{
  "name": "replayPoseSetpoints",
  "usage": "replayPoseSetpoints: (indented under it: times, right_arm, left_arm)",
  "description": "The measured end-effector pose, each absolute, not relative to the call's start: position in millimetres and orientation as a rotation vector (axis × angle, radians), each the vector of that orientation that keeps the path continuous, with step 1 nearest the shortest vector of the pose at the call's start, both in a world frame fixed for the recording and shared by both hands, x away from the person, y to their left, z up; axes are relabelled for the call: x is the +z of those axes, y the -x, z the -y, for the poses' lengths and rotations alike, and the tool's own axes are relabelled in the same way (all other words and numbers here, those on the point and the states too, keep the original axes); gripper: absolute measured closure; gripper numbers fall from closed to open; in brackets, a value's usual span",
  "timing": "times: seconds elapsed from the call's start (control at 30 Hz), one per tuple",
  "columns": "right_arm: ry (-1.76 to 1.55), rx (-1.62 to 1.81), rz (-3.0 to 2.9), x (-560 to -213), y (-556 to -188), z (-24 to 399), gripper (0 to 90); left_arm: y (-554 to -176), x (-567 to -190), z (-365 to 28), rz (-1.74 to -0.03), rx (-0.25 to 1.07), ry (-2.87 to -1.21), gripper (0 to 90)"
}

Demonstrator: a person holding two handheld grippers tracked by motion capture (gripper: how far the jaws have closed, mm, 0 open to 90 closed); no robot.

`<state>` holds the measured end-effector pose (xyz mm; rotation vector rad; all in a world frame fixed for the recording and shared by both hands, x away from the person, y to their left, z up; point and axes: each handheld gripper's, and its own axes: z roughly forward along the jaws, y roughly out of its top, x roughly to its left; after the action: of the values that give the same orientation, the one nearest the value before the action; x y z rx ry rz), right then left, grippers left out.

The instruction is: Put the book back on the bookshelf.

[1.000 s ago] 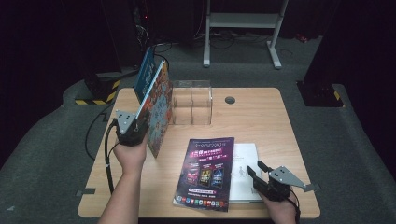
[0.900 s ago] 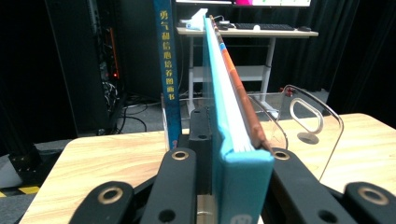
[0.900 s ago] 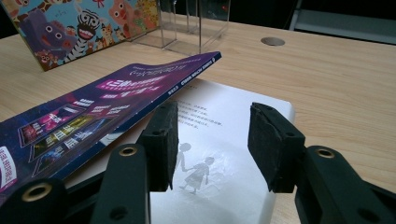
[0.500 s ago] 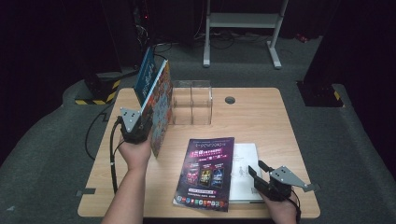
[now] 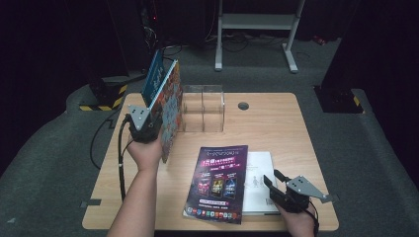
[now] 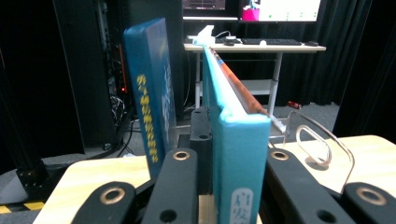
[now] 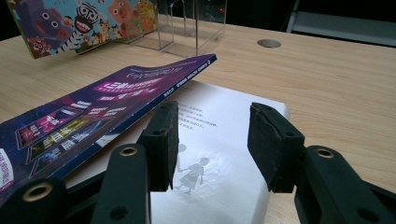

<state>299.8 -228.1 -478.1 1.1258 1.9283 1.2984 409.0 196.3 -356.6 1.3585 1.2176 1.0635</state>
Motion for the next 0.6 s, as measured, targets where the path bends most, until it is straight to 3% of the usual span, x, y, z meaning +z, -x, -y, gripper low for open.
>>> replayPoseSetpoints:
  times: [0.6]
  right_arm:
    - [-1.120, 1.301, -1.922, -477.4, -299.0, 230.1, 53.8]
  left_arm:
    - [-431.2, -356.8, -188.5, -1.196, 1.104, -1.303, 81.2]
